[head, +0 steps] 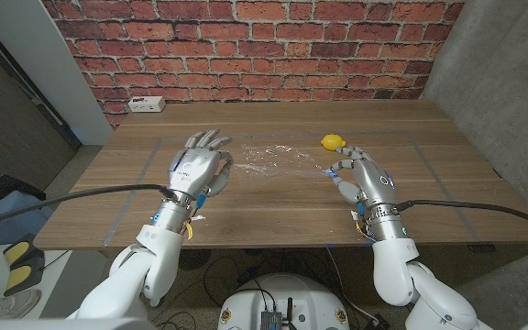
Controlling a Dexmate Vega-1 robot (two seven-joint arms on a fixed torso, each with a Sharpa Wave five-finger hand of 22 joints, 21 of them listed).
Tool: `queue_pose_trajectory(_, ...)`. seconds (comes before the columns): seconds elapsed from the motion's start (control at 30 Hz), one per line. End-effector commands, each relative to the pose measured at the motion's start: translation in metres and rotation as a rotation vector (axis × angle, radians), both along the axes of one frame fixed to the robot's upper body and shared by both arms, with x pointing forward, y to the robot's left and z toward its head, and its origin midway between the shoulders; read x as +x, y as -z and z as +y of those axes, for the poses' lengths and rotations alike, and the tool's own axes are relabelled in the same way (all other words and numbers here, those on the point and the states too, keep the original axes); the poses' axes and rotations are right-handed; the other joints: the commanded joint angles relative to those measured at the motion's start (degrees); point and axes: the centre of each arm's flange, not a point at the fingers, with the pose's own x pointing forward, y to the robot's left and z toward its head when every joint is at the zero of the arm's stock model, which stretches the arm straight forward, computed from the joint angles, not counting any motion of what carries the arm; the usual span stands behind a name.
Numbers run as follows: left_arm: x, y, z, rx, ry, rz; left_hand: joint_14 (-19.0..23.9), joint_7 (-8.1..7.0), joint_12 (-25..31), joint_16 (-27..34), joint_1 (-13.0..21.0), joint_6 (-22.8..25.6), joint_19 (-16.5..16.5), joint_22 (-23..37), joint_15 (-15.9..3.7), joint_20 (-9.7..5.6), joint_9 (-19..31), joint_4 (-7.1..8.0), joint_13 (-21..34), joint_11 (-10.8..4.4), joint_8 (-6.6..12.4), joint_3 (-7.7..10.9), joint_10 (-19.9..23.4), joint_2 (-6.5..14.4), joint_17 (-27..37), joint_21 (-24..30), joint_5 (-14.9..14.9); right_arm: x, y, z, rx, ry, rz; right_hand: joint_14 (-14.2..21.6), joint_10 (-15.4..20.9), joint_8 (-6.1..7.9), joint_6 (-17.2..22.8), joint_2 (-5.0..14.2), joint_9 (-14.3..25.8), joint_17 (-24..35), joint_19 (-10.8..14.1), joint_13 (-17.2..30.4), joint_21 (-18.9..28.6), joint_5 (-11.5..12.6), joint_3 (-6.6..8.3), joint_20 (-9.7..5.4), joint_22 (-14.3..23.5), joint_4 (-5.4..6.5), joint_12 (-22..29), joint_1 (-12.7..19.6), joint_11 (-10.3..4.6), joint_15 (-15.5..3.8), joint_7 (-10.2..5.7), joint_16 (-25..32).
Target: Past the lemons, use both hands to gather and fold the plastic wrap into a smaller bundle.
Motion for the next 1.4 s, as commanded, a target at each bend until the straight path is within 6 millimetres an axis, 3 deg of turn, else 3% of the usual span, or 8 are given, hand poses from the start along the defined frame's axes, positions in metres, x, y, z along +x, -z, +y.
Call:
queue_pose_trajectory(0.03, 0.011, -0.011, 0.004, 0.008, -0.007, -0.003, -0.25, 2.17, 0.04, -0.10, 0.22, 2.27, -0.19, 0.19, -1.81, 0.15, 10.14, -0.06, 0.14, -0.09, 7.80, 0.58, 0.27, -0.26, 0.08, 0.12, -0.15, 0.013, -0.014, -0.004, -0.025, -0.016, -0.016, -0.23, 0.26, 0.19, 0.41, 0.25, 0.28, 0.24, 0.09, 0.25, -0.06, 0.19, -0.15, 0.33, 0.13, 0.08, -0.08, 0.31, -0.39, -6.92, 0.08, 0.28)
queue_pose_trajectory(1.4, 0.049, -0.044, 0.009, 0.009, -0.058, -0.055, -0.09, 2.25, 0.08, 0.04, 0.10, 2.14, 0.07, 0.19, -2.14, 0.13, 10.43, 0.04, 0.21, -0.18, 7.77, 0.73, 0.48, -0.24, 0.03, 0.48, -0.18, 0.066, -0.066, -0.006, -0.088, -0.076, -0.050, -0.01, 0.55, 0.02, 0.35, 0.52, 0.23, 0.23, 0.18, 0.30, -0.16, 0.22, -0.80, 0.18, 0.12, 0.01, -0.41, 0.49, -0.54, -7.08, 0.14, 0.34)
